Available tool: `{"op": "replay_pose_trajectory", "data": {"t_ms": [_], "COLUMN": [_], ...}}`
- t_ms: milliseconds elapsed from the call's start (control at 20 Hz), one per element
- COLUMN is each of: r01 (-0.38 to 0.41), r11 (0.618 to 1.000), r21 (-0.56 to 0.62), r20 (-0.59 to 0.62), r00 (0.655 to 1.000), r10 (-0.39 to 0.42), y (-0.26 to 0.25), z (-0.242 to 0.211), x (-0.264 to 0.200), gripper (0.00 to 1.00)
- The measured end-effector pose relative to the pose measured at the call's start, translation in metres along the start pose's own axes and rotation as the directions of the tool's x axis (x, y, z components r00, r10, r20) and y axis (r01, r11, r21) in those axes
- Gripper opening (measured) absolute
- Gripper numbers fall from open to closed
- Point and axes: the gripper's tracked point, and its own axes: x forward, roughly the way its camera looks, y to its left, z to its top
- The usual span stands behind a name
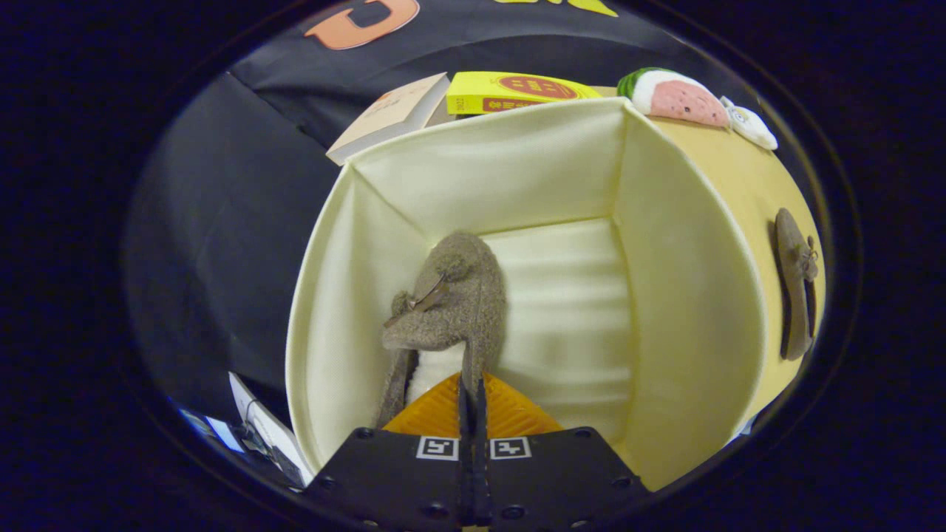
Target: Open the storage box then place both shoes into the box .Put the left shoe in first, then the right shoe, with the right side of both shoes facing outward in a uniform manner.
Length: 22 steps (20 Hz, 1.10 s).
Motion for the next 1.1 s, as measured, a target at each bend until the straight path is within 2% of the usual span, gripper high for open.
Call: {"op": "replay_pose_trajectory", "data": {"t_ms": [50,150,300,400,450,500,600,750,900,1050,1100], "r01": [-0.023,-0.065,-0.128,-0.126,-0.125,-0.127,-0.125,-0.108,-0.099,-0.038,-0.017], "r11": [1.0,0.998,0.99,0.985,0.983,0.981,0.978,0.97,0.963,0.958,0.96], "r21": [0.002,-0.005,-0.053,-0.114,-0.132,-0.143,-0.169,-0.22,-0.252,-0.285,-0.279], "r20": [-0.001,-0.038,-0.055,-0.026,-0.01,0.001,0.023,0.07,0.084,0.125,0.133], "r00": [1.0,0.997,0.991,0.992,0.992,0.992,0.991,0.99,0.989,0.989,0.989], "r10": [0.023,0.064,0.125,0.124,0.124,0.128,0.131,0.126,0.124,0.077,0.057], "y": [0.002,0.008,0.013,0.009,0.007,0.006,0.001,-0.012,-0.033,-0.073,-0.091], "z": [0.001,-0.009,-0.012,-0.008,-0.007,-0.007,-0.005,-0.001,-0.007,-0.003,-0.001], "x": [-0.002,0.005,-0.011,-0.026,-0.036,-0.044,-0.065,-0.101,-0.134,-0.158,-0.163], "gripper": [0.03,0.21,0.46,0.62,0.66,0.74,0.76,0.9,0.9,0.9,0.95]}}
